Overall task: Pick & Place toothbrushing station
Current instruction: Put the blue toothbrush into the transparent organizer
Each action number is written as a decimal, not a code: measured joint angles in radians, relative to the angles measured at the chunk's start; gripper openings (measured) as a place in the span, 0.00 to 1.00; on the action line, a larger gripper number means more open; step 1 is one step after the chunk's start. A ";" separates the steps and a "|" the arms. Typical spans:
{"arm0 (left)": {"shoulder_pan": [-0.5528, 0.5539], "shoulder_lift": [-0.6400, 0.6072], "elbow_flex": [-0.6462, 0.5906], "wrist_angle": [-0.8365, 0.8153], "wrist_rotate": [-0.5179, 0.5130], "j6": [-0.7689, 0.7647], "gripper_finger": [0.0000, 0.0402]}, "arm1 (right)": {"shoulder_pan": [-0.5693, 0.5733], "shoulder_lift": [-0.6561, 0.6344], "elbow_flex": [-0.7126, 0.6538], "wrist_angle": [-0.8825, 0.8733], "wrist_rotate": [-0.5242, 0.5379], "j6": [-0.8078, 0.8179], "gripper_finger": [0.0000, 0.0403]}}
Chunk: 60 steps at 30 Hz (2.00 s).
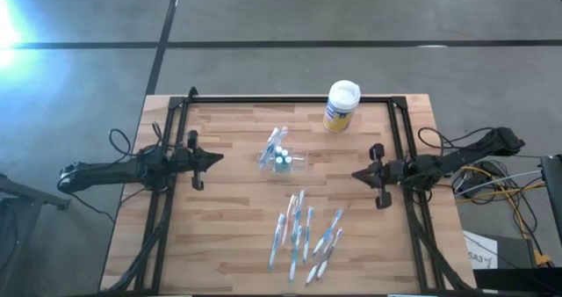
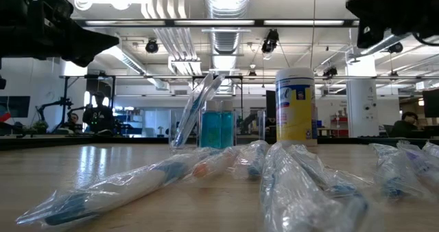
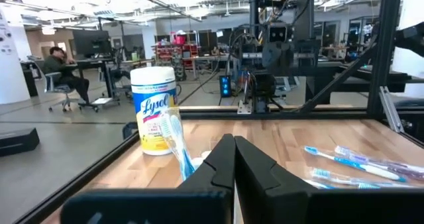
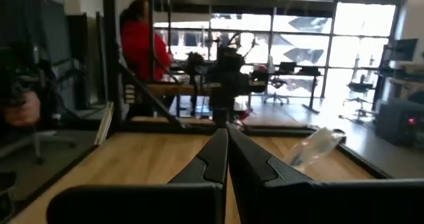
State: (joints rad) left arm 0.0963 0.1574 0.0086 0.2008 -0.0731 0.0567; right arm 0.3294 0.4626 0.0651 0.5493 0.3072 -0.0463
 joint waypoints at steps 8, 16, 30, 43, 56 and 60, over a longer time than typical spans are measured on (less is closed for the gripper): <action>0.000 0.000 0.000 0.006 0.010 -0.049 0.04 | 0.000 0.130 0.311 -0.534 0.187 0.204 0.02; 0.000 0.002 0.003 0.001 0.011 -0.046 0.01 | 0.000 0.445 0.547 -0.765 0.162 0.369 0.02; 0.000 0.005 0.034 -0.027 0.033 -0.038 0.03 | 0.024 0.887 0.841 -0.965 0.022 0.517 0.02; 0.000 0.010 0.034 -0.077 0.067 -0.008 0.04 | 0.050 1.216 1.034 -0.965 0.006 0.797 0.03; 0.000 0.011 0.035 -0.115 0.152 0.015 0.03 | 0.022 1.530 1.426 -1.196 -0.070 0.902 0.33; 0.000 0.011 0.035 -0.115 0.179 0.018 0.04 | 0.004 1.575 1.518 -1.395 -0.080 1.073 0.36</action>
State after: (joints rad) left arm 0.0966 0.1680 0.0437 0.0857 0.1056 0.0743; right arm 0.3333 2.0371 1.5834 -0.8456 0.2270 1.0269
